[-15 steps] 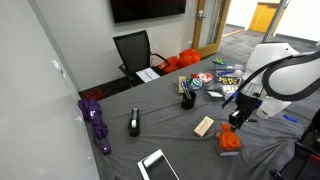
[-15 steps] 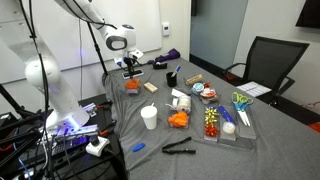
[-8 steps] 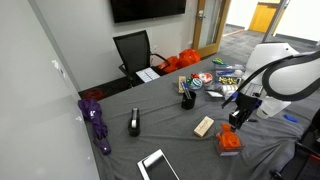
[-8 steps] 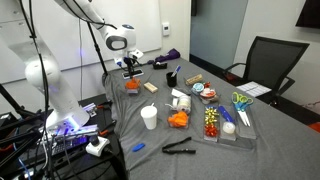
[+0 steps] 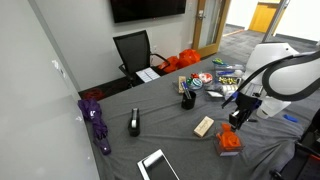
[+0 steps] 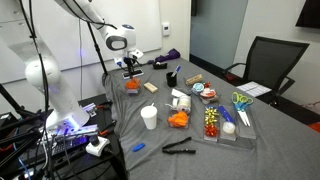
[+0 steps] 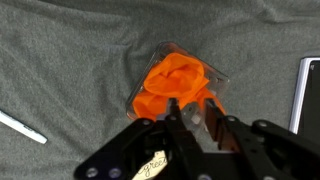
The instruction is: Put the orange glove in the white cup
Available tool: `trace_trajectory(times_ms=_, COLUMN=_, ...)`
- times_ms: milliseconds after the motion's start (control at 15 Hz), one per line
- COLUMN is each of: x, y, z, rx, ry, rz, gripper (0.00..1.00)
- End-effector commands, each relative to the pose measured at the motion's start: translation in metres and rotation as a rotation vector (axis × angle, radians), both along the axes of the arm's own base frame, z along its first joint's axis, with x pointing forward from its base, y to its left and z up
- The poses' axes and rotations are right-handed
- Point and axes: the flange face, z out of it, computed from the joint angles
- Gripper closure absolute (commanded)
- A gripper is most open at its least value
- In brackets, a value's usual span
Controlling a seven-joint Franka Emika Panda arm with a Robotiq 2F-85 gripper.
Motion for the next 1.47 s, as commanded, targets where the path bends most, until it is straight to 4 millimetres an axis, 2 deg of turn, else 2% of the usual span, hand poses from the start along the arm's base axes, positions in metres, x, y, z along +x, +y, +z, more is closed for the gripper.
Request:
trace_trajectory(times_ms=0, x=-0.001, y=0.001, z=-0.003, rx=-0.006, ry=0.000, rz=0.003, gripper=0.57)
trace_trajectory(times_ms=67, x=-0.002, y=0.002, z=-0.005, rx=-0.010, ry=-0.001, rz=0.005, gripper=0.50)
trace_trajectory(times_ms=200, x=-0.003, y=0.003, z=-0.008, rx=-0.018, ry=-0.002, rz=0.009, gripper=0.30)
trace_trajectory(times_ms=533, x=-0.002, y=0.009, z=-0.019, rx=-0.033, ry=-0.005, rz=0.010, gripper=0.11)
trace_trajectory(times_ms=600, x=-0.002, y=0.011, z=-0.022, rx=-0.034, ry=-0.006, rz=0.008, gripper=0.10)
trace_trajectory(times_ms=733, x=-0.001, y=0.013, z=-0.029, rx=-0.038, ry=-0.011, rz=0.004, gripper=0.22)
trace_trajectory(times_ms=800, x=0.000, y=0.014, z=-0.032, rx=-0.040, ry=-0.014, rz=0.003, gripper=0.21)
trace_trajectory(times_ms=867, x=0.000, y=0.015, z=-0.034, rx=-0.043, ry=-0.017, rz=0.002, gripper=0.27)
trace_trajectory(times_ms=1200, x=0.002, y=0.020, z=-0.052, rx=-0.070, ry=-0.036, rz=-0.002, gripper=0.25)
trace_trajectory(times_ms=1400, x=0.001, y=0.022, z=-0.061, rx=-0.079, ry=-0.039, rz=0.001, gripper=0.29)
